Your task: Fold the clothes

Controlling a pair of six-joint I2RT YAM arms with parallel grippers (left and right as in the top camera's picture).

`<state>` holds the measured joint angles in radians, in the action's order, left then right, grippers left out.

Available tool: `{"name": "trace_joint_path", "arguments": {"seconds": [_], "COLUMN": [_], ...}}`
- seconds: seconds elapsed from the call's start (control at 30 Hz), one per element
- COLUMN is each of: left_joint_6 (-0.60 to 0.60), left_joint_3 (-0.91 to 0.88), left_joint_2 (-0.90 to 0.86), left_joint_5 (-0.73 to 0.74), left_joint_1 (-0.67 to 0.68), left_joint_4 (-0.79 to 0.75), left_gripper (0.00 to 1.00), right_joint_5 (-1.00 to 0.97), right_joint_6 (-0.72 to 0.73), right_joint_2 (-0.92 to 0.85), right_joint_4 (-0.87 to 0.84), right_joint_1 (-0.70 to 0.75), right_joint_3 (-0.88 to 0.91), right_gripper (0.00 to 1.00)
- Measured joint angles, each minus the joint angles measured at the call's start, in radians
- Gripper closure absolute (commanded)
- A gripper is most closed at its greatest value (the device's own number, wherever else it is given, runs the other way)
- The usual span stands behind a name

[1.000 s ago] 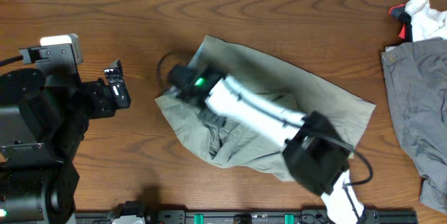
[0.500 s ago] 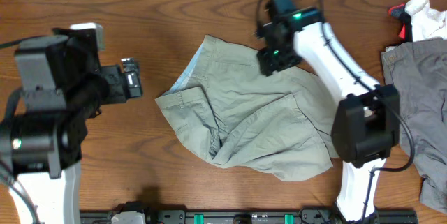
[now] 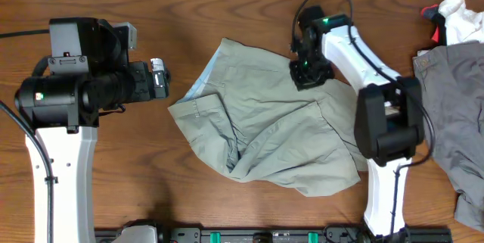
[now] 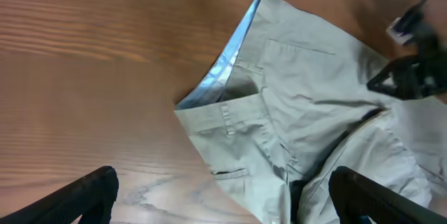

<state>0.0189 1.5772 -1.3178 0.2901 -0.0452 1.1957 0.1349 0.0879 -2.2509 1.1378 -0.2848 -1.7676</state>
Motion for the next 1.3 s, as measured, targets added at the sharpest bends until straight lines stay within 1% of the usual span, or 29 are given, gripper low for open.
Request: {"name": "trace_joint_path", "arguments": {"seconds": [0.07,0.23,0.33,0.43,0.53,0.67,0.7,0.73,0.8,0.87,0.9,1.0,1.1,1.17,1.3], "left_joint_6": [0.000,0.000,0.000,0.000,0.000,0.000,0.000,0.000,0.000,0.000,0.000,0.000,0.000,0.000,0.000], "left_joint_3": [0.000,0.000,0.000,0.000,0.000,0.000,0.000,0.000,0.000,0.000,0.000,0.000,0.000,0.000,0.000], "left_joint_2": [0.000,0.000,0.000,0.000,0.000,0.000,0.000,0.000,0.000,0.000,0.000,0.000,0.000,0.000,0.000], "left_joint_5": [0.000,0.000,0.000,0.000,0.000,0.000,0.000,0.000,0.000,0.000,0.000,0.000,0.000,0.000,0.000], "left_joint_1": [0.000,0.000,0.000,0.000,0.000,0.000,0.000,0.000,0.000,0.000,0.000,0.000,0.000,0.000,0.000], "left_joint_4": [-0.003,-0.018,-0.022,-0.026,-0.027,-0.029,-0.029,-0.029,-0.029,-0.028,-0.028,-0.028,-0.028,-0.028,-0.029], "left_gripper": [0.02,0.02,0.02,0.02,0.02,0.02,0.02,0.02,0.02,0.02,0.02,0.02,0.02,0.02,0.02], "right_joint_5": [-0.001,0.011,0.038,0.084,0.176,0.311,0.336,0.354,0.400,0.425,0.435,0.449,0.394,0.329,0.219], "right_joint_6": [0.043,0.111,0.151,0.199,0.243,0.299,0.307,0.314,0.314,0.293,0.282,0.233,0.189,0.174,0.152], "right_joint_2": [-0.038,-0.052,-0.071,-0.113,-0.162,-0.219,-0.235,-0.251,-0.282,-0.304,-0.311,-0.315,-0.309,-0.300,-0.295], "right_joint_4": [-0.001,-0.047,-0.172,-0.336,-0.488,-0.618,-0.632,-0.638,-0.625,-0.580,-0.546,-0.375,-0.196,-0.090,0.006], "right_joint_1": [0.000,0.002,0.002,0.008,0.028,0.075,0.086,0.097,0.120,0.139,0.148,0.177,0.196,0.197,0.190], "right_joint_3": [0.009,0.000,-0.018,-0.060,-0.104,-0.149,-0.167,-0.191,-0.253,-0.322,-0.353,-0.462,-0.563,-0.598,-0.604], "right_gripper": [0.99,0.99,0.99,0.99,0.99,0.99,0.97,0.89,0.70,0.61,0.58,0.47,0.48,0.48,0.47]}}
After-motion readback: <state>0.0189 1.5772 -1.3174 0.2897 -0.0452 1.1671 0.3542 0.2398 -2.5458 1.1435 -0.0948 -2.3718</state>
